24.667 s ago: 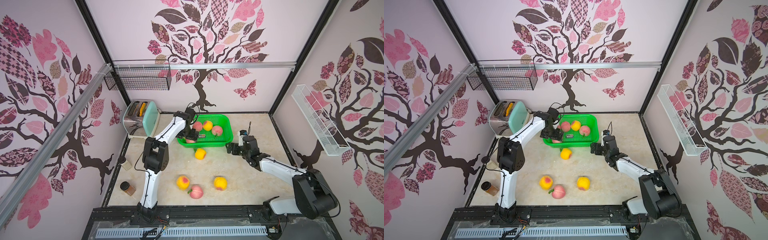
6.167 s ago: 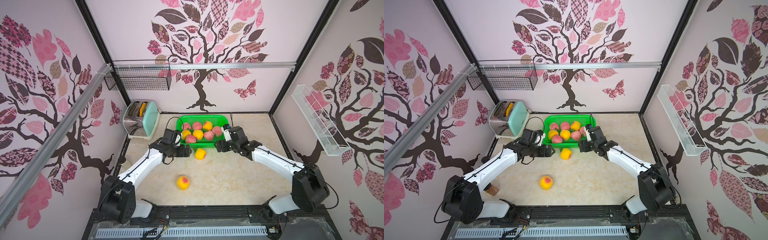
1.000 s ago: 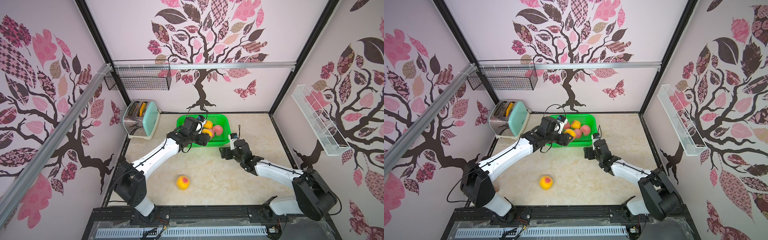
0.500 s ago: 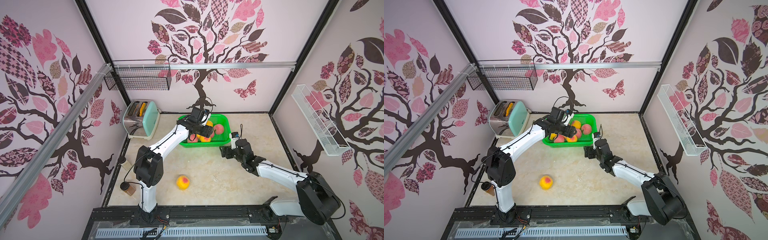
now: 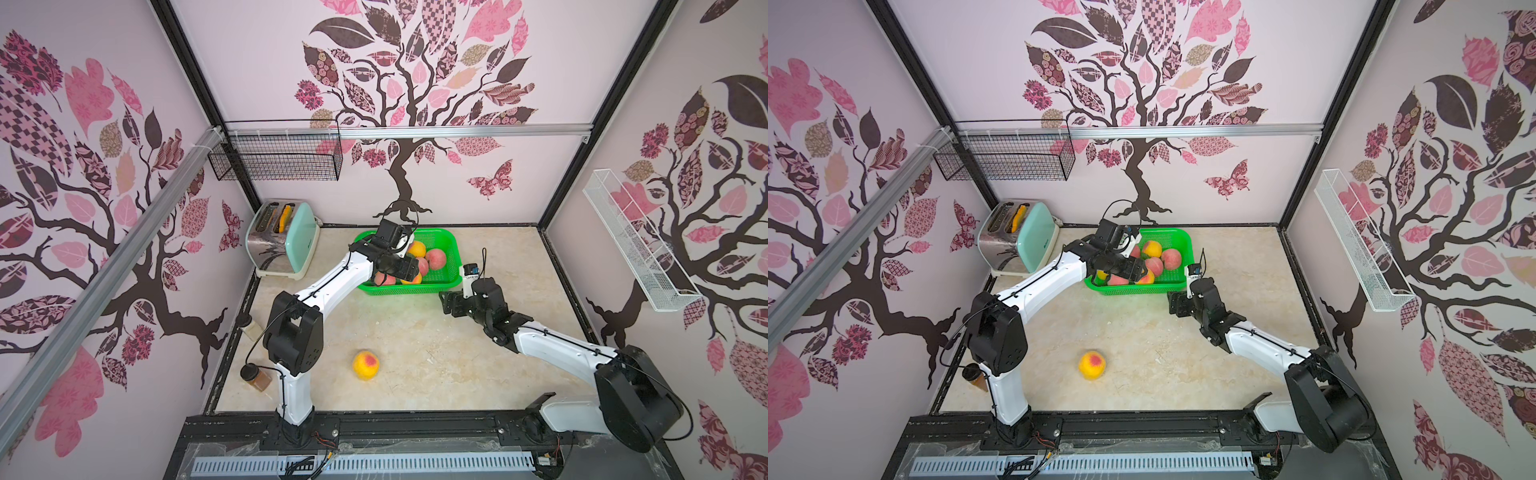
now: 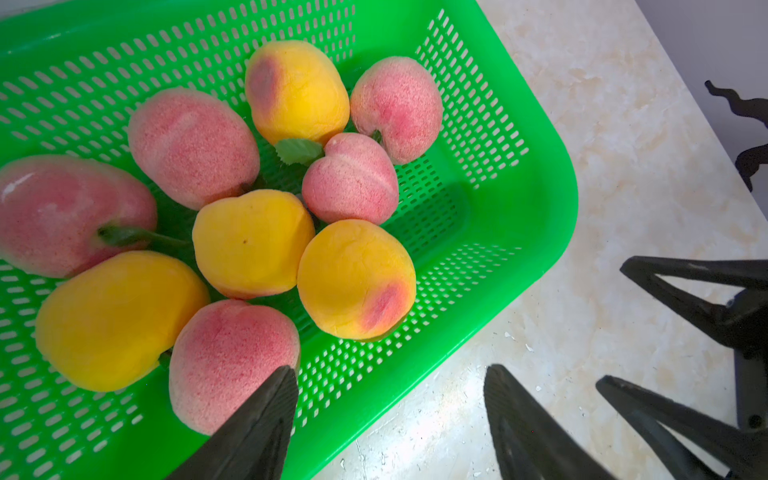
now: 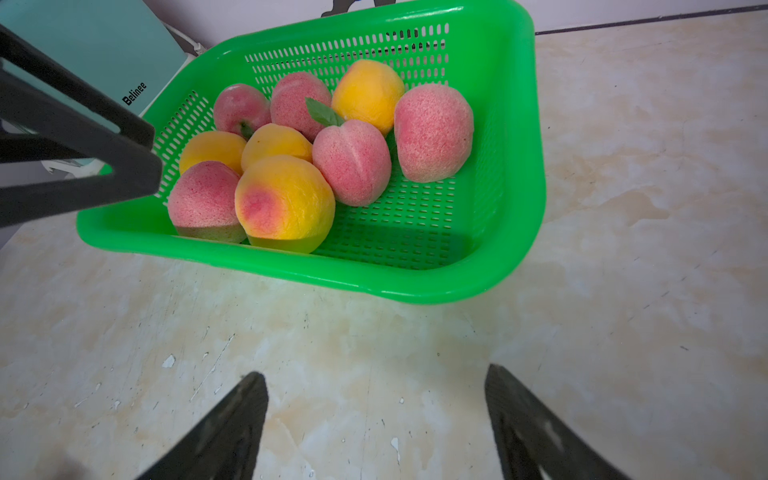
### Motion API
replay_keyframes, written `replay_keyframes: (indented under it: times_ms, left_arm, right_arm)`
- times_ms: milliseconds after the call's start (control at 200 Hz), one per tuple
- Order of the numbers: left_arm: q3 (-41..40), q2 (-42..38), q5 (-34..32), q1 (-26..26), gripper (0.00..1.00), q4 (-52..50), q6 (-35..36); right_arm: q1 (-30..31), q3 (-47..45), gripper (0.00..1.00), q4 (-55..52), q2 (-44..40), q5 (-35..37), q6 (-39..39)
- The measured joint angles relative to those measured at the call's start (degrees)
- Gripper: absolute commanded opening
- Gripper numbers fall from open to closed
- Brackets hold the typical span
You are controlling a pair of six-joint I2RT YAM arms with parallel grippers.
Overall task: Put the peaches into the basket
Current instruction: Place the peach in the basket.
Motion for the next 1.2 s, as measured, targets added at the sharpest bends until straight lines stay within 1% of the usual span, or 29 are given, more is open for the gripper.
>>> replay_keyframes:
  times_ms: [530, 865, 1200]
  left_arm:
    - [-6.29, -8.22, 0.42, 2.67, 0.78, -4.96, -1.27]
    - [-10.93, -14.78, -1.95, 2.64, 0.80, -13.57, -1.55]
    - [-17.07, -17.90, -2.32, 2.64, 0.82, -22.25, -5.95]
  right_arm:
    - [0.00, 0.00, 0.84, 0.00, 0.00, -0.70, 0.24]
    - [0.00, 0.00, 0.84, 0.00, 0.00, -1.07, 0.39]
    - [0.00, 0.00, 0.84, 0.00, 0.00, -1.36, 0.42]
